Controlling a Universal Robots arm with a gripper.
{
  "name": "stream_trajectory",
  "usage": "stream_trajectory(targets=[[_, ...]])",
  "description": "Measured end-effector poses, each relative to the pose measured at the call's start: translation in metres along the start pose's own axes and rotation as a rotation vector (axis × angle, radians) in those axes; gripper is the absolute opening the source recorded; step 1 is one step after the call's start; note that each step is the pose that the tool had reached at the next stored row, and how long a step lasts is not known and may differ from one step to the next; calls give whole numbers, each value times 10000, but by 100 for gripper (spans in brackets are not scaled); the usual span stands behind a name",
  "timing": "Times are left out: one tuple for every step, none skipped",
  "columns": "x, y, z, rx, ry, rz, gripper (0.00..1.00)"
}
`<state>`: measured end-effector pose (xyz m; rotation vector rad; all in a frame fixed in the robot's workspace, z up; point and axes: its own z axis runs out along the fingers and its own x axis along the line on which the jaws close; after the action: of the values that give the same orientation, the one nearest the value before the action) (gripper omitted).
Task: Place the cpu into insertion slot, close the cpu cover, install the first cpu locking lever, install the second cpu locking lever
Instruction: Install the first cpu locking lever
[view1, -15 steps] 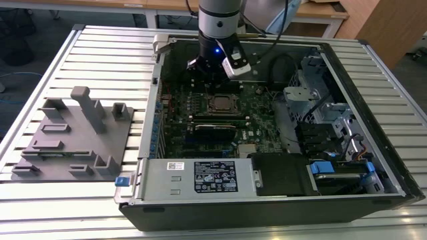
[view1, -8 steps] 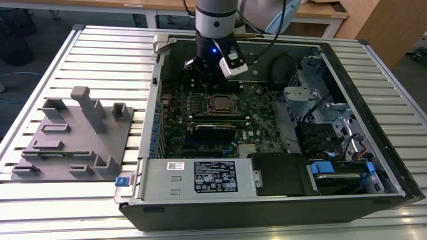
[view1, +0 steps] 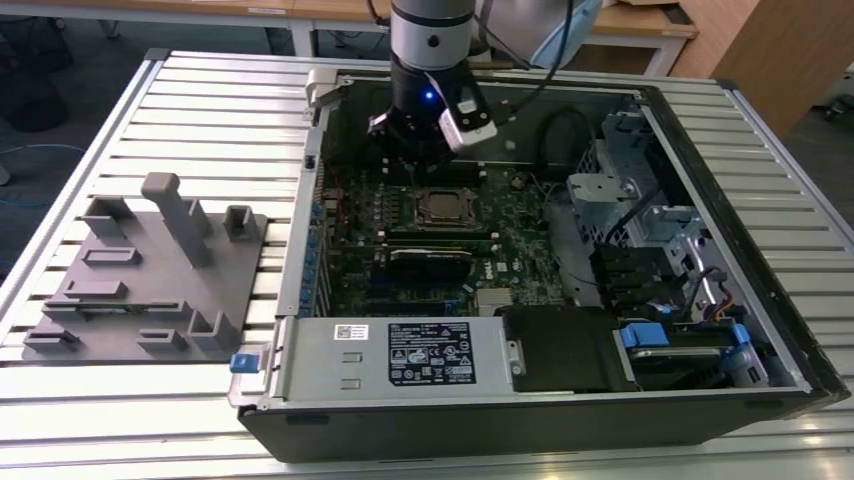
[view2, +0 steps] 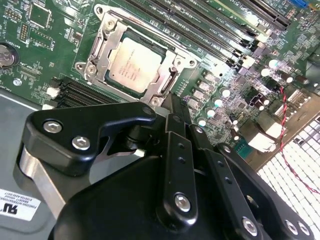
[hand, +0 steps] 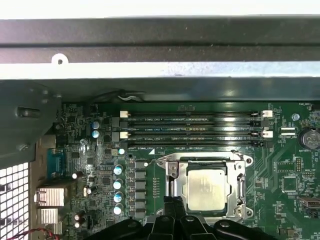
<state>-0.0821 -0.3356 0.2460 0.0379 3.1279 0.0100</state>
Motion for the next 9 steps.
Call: stream_trajectory(targets=[[0,0,-5,0,0,0,10],[0,0,-5,-2,-1,0,10],[0,1,-5,-4,-3,0,10],[1,0,-5,-2,-1,0,10],[10,0,-7,0,0,1,10],[21,-1,-7,1,0,0,10],[33,-1,-7,1,-1,0,10],[47,-2,-6,0,-3,0,10],[62,-2,-6,0,-3,0,10]])
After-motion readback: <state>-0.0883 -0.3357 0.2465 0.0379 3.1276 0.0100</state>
